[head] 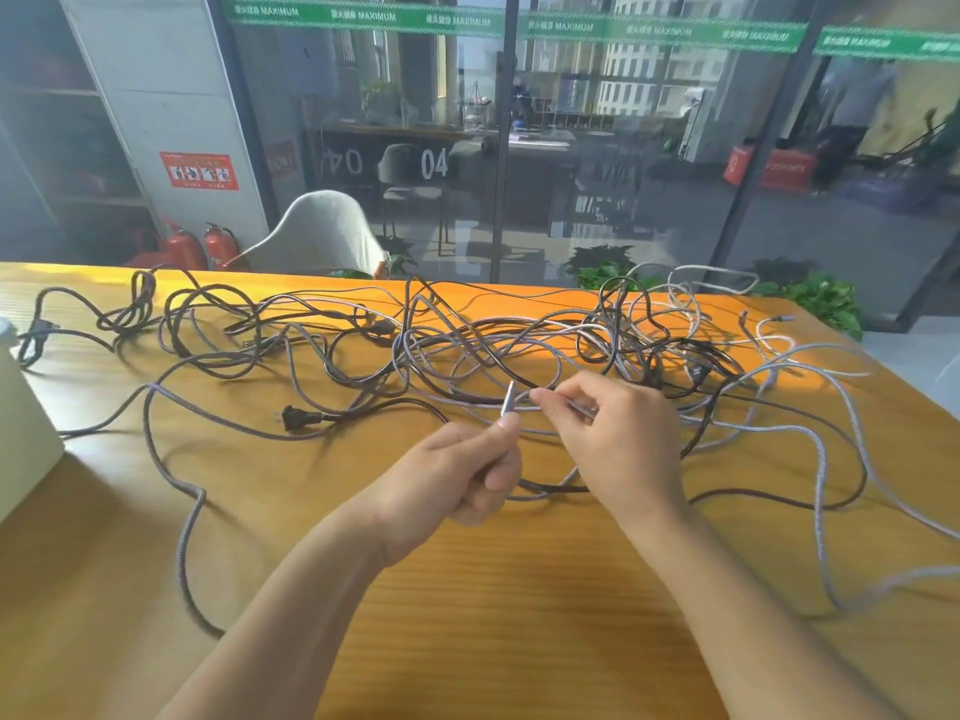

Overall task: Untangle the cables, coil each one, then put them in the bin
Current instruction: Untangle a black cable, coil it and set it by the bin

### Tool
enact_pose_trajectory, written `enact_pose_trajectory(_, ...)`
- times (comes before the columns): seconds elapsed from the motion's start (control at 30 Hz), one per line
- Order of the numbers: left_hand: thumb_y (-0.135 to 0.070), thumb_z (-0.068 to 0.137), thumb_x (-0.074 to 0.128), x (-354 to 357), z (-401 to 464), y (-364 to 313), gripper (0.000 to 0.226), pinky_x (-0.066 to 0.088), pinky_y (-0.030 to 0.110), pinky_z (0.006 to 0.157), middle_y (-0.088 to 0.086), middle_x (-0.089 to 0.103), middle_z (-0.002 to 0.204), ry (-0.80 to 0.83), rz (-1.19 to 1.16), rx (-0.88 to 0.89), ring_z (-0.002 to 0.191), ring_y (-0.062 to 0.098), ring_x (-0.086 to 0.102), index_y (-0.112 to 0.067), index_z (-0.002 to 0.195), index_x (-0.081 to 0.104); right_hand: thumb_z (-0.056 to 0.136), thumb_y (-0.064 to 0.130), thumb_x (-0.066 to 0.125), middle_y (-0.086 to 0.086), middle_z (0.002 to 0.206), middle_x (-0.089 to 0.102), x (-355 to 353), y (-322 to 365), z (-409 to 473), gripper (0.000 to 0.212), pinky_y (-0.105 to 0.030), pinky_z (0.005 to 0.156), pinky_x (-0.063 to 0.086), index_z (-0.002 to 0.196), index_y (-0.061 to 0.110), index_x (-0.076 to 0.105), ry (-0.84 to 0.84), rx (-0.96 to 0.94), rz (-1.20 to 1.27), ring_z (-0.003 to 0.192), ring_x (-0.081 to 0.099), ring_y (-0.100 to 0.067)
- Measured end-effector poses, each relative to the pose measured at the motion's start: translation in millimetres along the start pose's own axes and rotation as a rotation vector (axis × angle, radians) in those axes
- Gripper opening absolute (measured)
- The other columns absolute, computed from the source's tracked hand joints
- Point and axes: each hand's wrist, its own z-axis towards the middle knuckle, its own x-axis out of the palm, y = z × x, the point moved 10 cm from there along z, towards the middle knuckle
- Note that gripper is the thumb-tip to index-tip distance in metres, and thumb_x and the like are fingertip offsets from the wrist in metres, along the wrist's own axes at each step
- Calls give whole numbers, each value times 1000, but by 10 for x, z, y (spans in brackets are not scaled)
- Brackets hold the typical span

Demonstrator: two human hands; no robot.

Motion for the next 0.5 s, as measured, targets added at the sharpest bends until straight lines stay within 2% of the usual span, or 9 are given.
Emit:
enact_pose_trajectory(0.1, -50, 111, 39, 65, 31, 75, 58, 23, 23, 51, 3, 27, 61, -38, 106, -26, 58, 20, 19, -20, 62, 45, 93, 47, 74, 8, 62, 66, 64, 0, -43, 28, -36, 57, 48, 77, 24, 73, 57, 100, 185, 58, 60, -13)
enact_pose_trajectory(0.2, -50, 111, 38, -17, 65, 132, 58, 22, 24, 51, 1, 27, 60, -147, 132, -34, 56, 18, 21, -18, 64, 49, 98, 34, 71, 8, 65, 67, 185, 16, -106, 20, -32, 57, 48, 80, 25, 73, 182, 216, 400, 60, 61, -13)
enact_pose_trajectory(0.3, -49, 110, 35, -109, 66, 116, 58, 19, 27, 52, -3, 28, 58, -255, 126, 4, 55, 16, 21, -14, 67, 51, 102, 14, 61, 10, 73, 64, 392, 58, -205, 20, -38, 58, 53, 98, 23, 79, 377, 352, 653, 62, 60, -17)
enact_pose_trajectory(0.33, -49, 110, 34, -136, 60, 94, 58, 20, 26, 52, -3, 28, 59, -288, 121, 25, 55, 16, 21, -13, 69, 50, 102, 7, 57, 13, 79, 63, 429, 88, -228, 27, -34, 61, 55, 106, 22, 80, 420, 373, 713, 66, 60, -14)
enact_pose_trajectory(0.4, -49, 110, 32, -192, 43, 47, 57, 21, 24, 52, -3, 28, 60, -353, 103, 70, 56, 15, 22, -12, 70, 48, 101, 1, 54, 23, 89, 64, 431, 189, -243, 38, -24, 76, 55, 117, 24, 80, 467, 319, 723, 80, 65, -3)
enact_pose_trajectory(0.5, -55, 105, 35, -269, 9, -6, 59, 22, 27, 55, -2, 31, 63, -433, 63, 121, 58, 15, 26, -9, 71, 47, 103, 7, 60, 21, 106, 73, 365, 353, -247, 33, -15, 93, 49, 123, 25, 78, 462, 179, 675, 107, 68, 0)
